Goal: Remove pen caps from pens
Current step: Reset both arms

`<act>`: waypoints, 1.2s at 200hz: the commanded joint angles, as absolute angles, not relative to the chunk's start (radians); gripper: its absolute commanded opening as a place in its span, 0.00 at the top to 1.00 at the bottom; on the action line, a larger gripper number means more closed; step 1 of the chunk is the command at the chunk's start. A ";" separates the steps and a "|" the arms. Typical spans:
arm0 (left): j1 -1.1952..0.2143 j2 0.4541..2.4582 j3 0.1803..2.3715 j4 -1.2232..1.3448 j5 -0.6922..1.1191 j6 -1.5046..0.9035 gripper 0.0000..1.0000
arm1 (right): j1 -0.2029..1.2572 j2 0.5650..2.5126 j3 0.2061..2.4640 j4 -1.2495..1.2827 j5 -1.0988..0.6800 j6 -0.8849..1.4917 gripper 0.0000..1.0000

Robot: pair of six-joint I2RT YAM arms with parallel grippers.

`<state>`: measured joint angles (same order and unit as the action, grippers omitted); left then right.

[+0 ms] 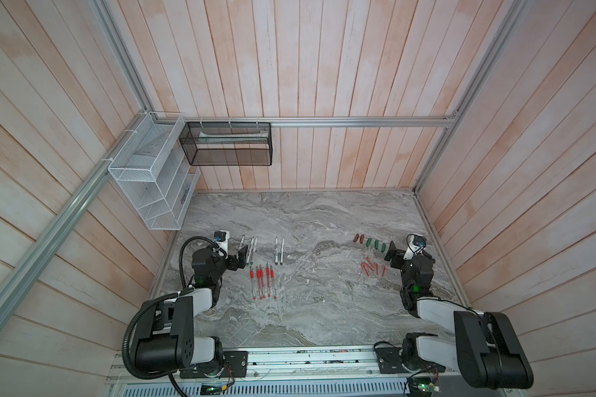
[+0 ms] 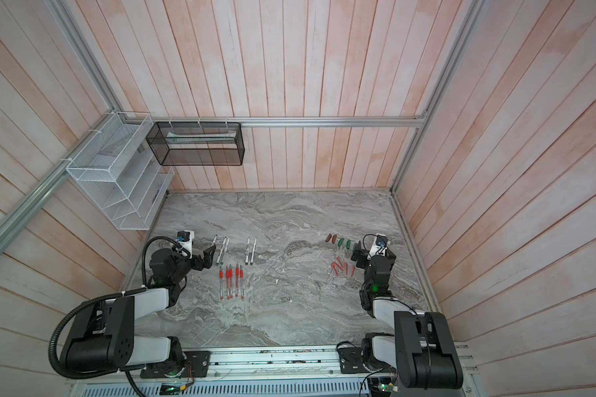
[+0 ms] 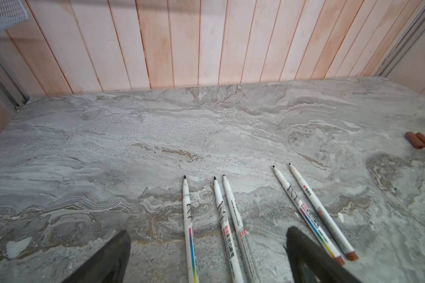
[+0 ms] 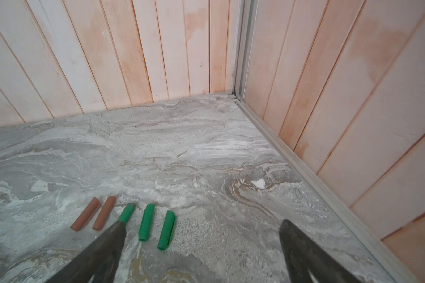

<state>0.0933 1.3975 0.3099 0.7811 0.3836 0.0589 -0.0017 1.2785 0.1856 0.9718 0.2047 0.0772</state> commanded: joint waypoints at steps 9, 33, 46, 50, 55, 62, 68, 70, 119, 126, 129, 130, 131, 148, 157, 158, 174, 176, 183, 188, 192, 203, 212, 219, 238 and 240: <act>0.085 1.432 0.262 1.088 0.349 0.029 0.00 | -0.024 1.411 0.159 1.298 0.184 0.060 0.02; 0.082 1.496 0.202 1.254 0.336 0.030 0.00 | -0.025 1.525 0.155 1.418 0.156 0.065 0.02; 0.081 1.558 0.184 1.348 0.318 0.021 0.00 | -0.025 1.586 0.140 1.519 0.149 0.061 0.02; 0.081 1.576 0.185 1.366 0.296 0.010 0.00 | -0.024 1.578 0.134 1.521 0.152 0.063 0.02; 0.081 1.577 0.187 1.360 0.268 -0.001 0.00 | -0.026 1.564 0.135 1.491 0.154 0.068 0.02; 0.081 1.560 0.200 1.307 0.241 -0.006 0.00 | -0.027 1.559 0.142 1.466 0.166 0.071 0.02; 0.081 1.560 0.210 1.285 0.230 -0.012 0.00 | -0.029 1.566 0.143 1.476 0.171 0.076 0.02; 0.081 1.562 0.213 1.287 0.227 -0.013 0.00 | -0.031 1.568 0.142 1.481 0.170 0.078 0.02; 0.060 1.566 0.278 1.171 0.156 -0.014 0.00 | -0.034 1.564 0.171 1.424 0.181 0.091 0.02; 0.060 1.566 0.276 1.180 0.156 -0.015 0.00 | -0.034 1.566 0.174 1.417 0.178 0.089 0.02; 0.061 1.566 0.275 1.180 0.157 -0.015 0.00 | -0.033 1.566 0.176 1.416 0.179 0.088 0.02; 0.062 1.566 0.275 1.178 0.158 -0.015 0.00 | -0.033 1.566 0.176 1.415 0.179 0.089 0.02; 0.062 1.566 0.275 1.177 0.158 -0.015 0.00 | -0.032 1.565 0.176 1.414 0.179 0.088 0.02; 0.061 1.566 0.275 1.177 0.157 -0.015 0.00 | -0.032 1.566 0.178 1.413 0.179 0.087 0.02; 0.061 1.566 0.275 1.180 0.157 -0.014 0.00 | -0.031 1.566 0.178 1.413 0.180 0.086 0.02; 0.061 1.566 0.275 1.180 0.157 -0.014 0.00 | -0.031 1.566 0.178 1.412 0.181 0.086 0.02; 0.061 1.566 0.273 1.186 0.156 -0.015 0.00 | -0.032 1.566 0.177 1.412 0.181 0.086 0.02; 0.061 1.567 0.273 1.186 0.156 -0.014 0.00 | -0.032 1.566 0.178 1.413 0.181 0.086 0.02; 0.061 1.569 0.274 1.188 0.156 -0.015 0.00 | -0.032 1.566 0.177 1.411 0.181 0.087 0.02; 0.060 1.571 0.272 1.190 0.156 -0.015 0.00 | -0.032 1.566 0.177 1.410 0.181 0.087 0.02; 0.060 1.571 0.270 1.193 0.156 -0.015 0.00 | -0.032 1.566 0.178 1.410 0.181 0.087 0.02; 0.057 1.572 0.270 1.197 0.150 -0.014 0.00 | -0.032 1.566 0.178 1.411 0.180 0.087 0.02; 0.054 1.573 0.268 1.201 0.143 -0.009 0.00 | -0.032 1.565 0.178 1.410 0.181 0.087 0.02; 0.054 1.574 0.267 1.205 0.143 -0.009 0.00 | -0.032 1.566 0.178 1.410 0.181 0.087 0.02; 0.053 1.576 0.268 1.207 0.141 -0.011 0.00 | -0.032 1.566 0.178 1.408 0.179 0.087 0.02; 0.054 1.577 0.269 1.207 0.138 -0.011 0.00 | -0.032 1.566 0.178 1.409 0.179 0.087 0.02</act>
